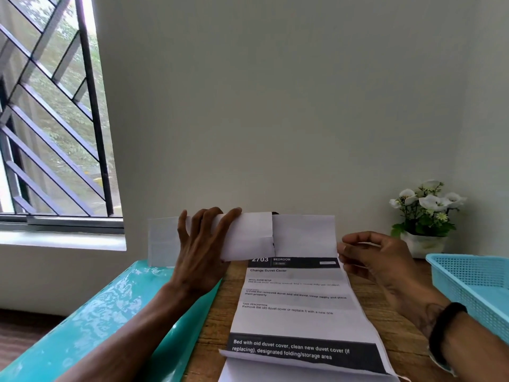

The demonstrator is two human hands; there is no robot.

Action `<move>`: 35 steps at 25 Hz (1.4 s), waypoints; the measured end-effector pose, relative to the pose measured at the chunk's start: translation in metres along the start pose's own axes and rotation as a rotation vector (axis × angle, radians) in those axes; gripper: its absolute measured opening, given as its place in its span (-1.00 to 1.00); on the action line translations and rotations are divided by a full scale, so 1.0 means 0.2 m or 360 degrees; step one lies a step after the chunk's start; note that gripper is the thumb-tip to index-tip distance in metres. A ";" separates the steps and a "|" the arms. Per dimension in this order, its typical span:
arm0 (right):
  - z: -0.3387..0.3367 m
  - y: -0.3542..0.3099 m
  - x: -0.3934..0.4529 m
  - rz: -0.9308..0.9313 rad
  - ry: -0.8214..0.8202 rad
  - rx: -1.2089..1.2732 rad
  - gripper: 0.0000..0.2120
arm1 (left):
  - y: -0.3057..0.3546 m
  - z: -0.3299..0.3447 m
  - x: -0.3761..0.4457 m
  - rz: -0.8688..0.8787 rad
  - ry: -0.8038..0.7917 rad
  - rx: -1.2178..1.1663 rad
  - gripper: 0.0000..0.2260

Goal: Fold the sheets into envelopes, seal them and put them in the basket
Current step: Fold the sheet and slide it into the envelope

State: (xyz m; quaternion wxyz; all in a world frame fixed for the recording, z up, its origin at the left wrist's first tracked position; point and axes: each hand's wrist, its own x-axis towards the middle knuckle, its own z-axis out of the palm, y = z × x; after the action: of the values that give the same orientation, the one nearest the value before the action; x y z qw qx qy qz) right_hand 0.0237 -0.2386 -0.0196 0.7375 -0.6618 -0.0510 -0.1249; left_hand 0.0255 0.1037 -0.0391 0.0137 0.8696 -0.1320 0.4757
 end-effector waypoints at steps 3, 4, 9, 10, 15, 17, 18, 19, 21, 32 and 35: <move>0.02 0.01 -0.01 -0.0040 -0.0068 -0.0046 -0.83 | 0.02 0.00 0.00 0.0008 -0.0028 -0.0007 -0.07; 0.03 0.01 -0.01 -0.0059 -0.0098 -0.0054 -0.83 | 0.02 0.00 0.00 0.0007 -0.0027 -0.0014 -0.08; 0.06 0.02 -0.03 -0.0107 -0.0226 -0.0098 -0.84 | 0.04 -0.01 0.01 0.0028 -0.0028 -0.0021 -0.10; 0.06 0.03 -0.04 -0.0119 -0.0240 -0.0115 -0.85 | 0.04 -0.01 0.01 0.0031 -0.0034 -0.0009 -0.08; 0.10 0.03 -0.07 -0.0161 -0.0351 -0.0181 -0.88 | 0.07 -0.01 0.01 0.0080 -0.0058 -0.0007 -0.10; 0.13 0.04 -0.08 -0.0171 -0.0394 -0.0216 -0.88 | 0.08 -0.01 0.01 0.0093 -0.0054 0.0000 -0.08; 0.13 0.04 -0.09 -0.0184 -0.0412 -0.0242 -0.86 | 0.09 -0.01 0.01 0.0104 -0.0046 0.0004 -0.06; 0.14 0.04 -0.10 -0.0195 -0.0421 -0.0266 -0.84 | 0.09 -0.01 0.01 0.0115 -0.0034 0.0008 -0.05; 0.16 0.05 -0.12 -0.0217 -0.0436 -0.0316 -0.79 | 0.10 -0.01 0.01 0.0124 -0.0010 0.0008 -0.05; 0.18 0.05 -0.16 -0.0332 -0.0413 -0.0465 -0.67 | 0.11 0.00 0.01 0.0109 -0.0024 0.0032 -0.02; 0.19 0.05 -0.17 -0.0362 -0.0457 -0.0530 -0.61 | 0.11 -0.01 0.01 0.0110 -0.0035 0.0037 -0.03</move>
State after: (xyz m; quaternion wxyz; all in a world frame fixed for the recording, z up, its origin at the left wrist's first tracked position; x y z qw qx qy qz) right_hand -0.0031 -0.1962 -0.0335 0.5847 -0.7751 -0.2082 -0.1185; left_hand 0.0196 0.0816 -0.0381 -0.0144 0.8697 -0.1565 0.4679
